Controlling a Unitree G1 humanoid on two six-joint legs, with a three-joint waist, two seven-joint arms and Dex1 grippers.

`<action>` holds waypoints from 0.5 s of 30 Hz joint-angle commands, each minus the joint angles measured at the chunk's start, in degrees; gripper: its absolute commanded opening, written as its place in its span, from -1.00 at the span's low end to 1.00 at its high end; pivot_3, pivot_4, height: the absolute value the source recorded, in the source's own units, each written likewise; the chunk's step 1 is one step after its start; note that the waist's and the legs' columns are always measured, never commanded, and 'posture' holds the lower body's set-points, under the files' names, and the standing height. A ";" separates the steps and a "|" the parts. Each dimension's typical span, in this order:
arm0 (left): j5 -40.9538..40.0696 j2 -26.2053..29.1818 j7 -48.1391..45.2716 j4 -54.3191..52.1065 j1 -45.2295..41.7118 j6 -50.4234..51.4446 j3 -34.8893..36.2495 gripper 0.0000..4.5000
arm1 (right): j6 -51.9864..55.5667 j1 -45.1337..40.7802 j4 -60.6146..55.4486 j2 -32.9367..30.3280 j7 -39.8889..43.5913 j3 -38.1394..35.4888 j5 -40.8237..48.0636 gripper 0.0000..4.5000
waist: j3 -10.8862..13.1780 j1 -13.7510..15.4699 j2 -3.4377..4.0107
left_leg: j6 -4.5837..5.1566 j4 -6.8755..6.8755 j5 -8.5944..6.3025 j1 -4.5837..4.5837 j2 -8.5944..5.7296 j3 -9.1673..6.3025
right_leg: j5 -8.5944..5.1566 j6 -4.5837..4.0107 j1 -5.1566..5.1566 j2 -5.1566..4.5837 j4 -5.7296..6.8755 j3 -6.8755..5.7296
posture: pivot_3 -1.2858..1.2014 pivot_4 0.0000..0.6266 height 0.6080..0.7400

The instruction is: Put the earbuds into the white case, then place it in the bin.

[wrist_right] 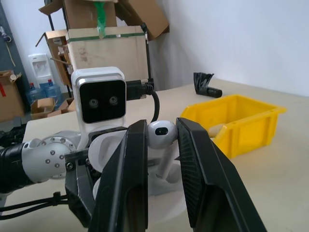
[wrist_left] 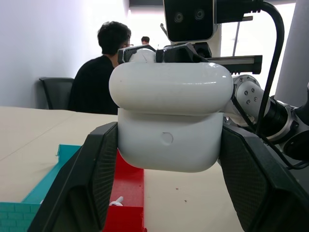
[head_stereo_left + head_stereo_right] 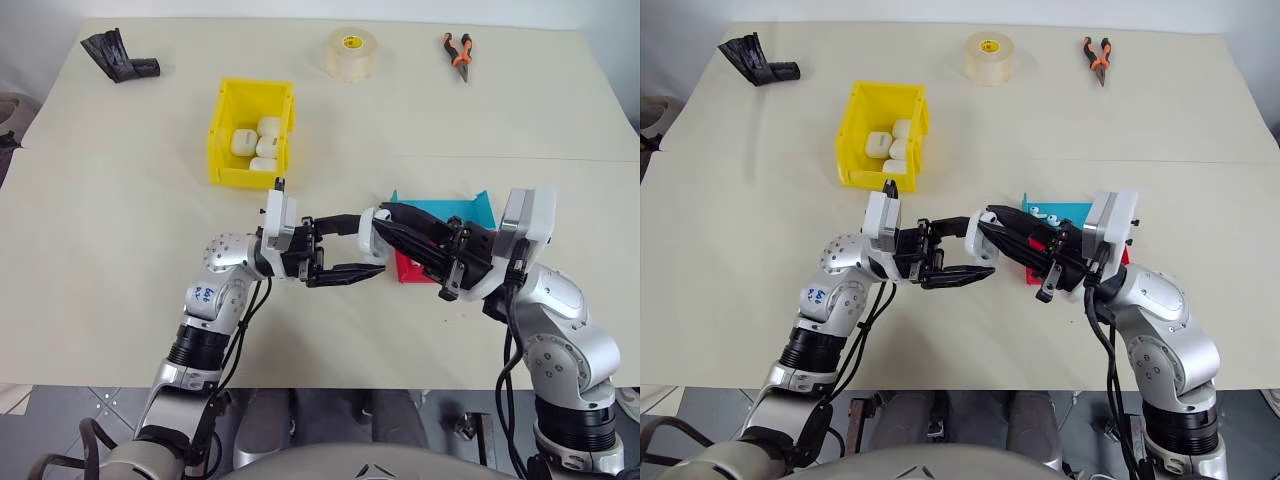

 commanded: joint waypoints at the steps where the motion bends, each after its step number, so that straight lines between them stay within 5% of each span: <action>1: -1.66 -0.52 0.03 -3.09 -0.28 -0.35 0.48 0.23 | -2.00 -0.12 0.46 0.51 0.04 0.98 -1.17 -0.77 | 0.00 0.04 0.00 | 0.00 0.00 0.00 0.00 0.00 0.00 | 0.00 0.00 0.00 0.00 0.00 0.00 | 0.03 -0.52 1.00; 15: -1.80 -1.30 1.80 -2.57 -1.02 -0.95 1.67 0.23 | -5.26 1.94 3.34 -3.97 3.82 -1.18 -1.75 -0.77 | 0.00 0.03 0.00 | 0.00 -0.02 0.00 0.00 0.00 0.01 | 0.00 0.00 0.00 0.00 -0.02 0.00 | 0.03 -0.52 1.00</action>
